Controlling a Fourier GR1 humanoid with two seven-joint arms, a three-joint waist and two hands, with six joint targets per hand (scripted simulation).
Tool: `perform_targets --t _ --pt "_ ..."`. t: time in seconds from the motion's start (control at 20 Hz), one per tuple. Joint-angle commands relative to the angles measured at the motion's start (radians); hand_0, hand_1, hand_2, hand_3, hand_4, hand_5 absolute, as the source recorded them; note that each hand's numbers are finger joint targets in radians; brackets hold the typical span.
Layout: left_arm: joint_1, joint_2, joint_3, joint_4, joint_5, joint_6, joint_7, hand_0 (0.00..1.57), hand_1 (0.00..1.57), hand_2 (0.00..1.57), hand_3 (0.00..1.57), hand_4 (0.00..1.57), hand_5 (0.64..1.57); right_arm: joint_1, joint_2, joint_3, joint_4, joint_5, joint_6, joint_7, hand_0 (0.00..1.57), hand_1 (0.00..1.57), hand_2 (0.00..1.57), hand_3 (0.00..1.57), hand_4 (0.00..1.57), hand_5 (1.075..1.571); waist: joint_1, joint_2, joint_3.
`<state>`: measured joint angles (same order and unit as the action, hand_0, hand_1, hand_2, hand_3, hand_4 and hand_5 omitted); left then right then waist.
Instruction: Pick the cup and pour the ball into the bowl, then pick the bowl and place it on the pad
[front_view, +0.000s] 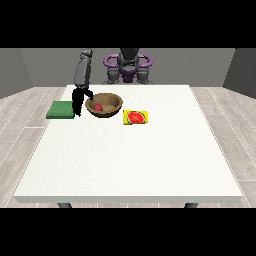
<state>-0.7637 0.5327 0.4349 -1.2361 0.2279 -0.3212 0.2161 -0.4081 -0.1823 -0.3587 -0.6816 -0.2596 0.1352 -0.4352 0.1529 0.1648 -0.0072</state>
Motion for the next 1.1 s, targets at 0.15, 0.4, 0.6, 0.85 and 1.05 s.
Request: perform_targets --t 0.15,0.4,0.6,0.85,1.05 --pt "0.027 0.079 0.043 -0.034 0.061 -0.055 -0.006 0.0 0.0 0.0 0.0 1.02 1.54 -0.046 -0.037 -0.019 0.103 -0.004 0.024 -0.089 0.0 0.0 0.0 0.0 0.45 1.546 0.015 0.078 0.008" --pt "0.032 0.018 -0.01 -0.095 0.038 0.0 -0.001 0.0 0.0 0.0 0.0 1.02 1.537 -0.139 0.027 -0.003 0.118 0.003 -0.082 -0.041 0.0 0.0 0.0 0.0 0.45 1.55 0.033 0.065 0.0081" --pt "0.074 0.058 0.035 -0.059 0.088 -0.051 -0.016 0.0 0.0 0.0 0.0 1.02 1.54 -0.12 0.044 0.014 0.122 0.01 -0.071 -0.081 0.0 0.0 0.0 0.0 0.48 1.547 0.023 0.06 0.0077" --pt "0.007 0.11 0.061 -0.078 0.13 -0.065 0.029 0.0 0.0 0.0 0.0 1.02 1.536 -0.015 -0.041 -0.011 0.192 0.053 -0.205 0.003 1.57 1.57 1.57 0.79 0.84 1.487 0.054 0.118 0.0079" --pt "0.027 0.101 0.061 -0.065 0.14 -0.073 0.033 0.0 0.0 0.0 0.0 1.07 1.523 0.035 -0.071 0.015 0.164 0.103 -0.29 0.016 1.57 1.57 1.57 1.57 0.9 1.495 0.055 0.101 0.0051"
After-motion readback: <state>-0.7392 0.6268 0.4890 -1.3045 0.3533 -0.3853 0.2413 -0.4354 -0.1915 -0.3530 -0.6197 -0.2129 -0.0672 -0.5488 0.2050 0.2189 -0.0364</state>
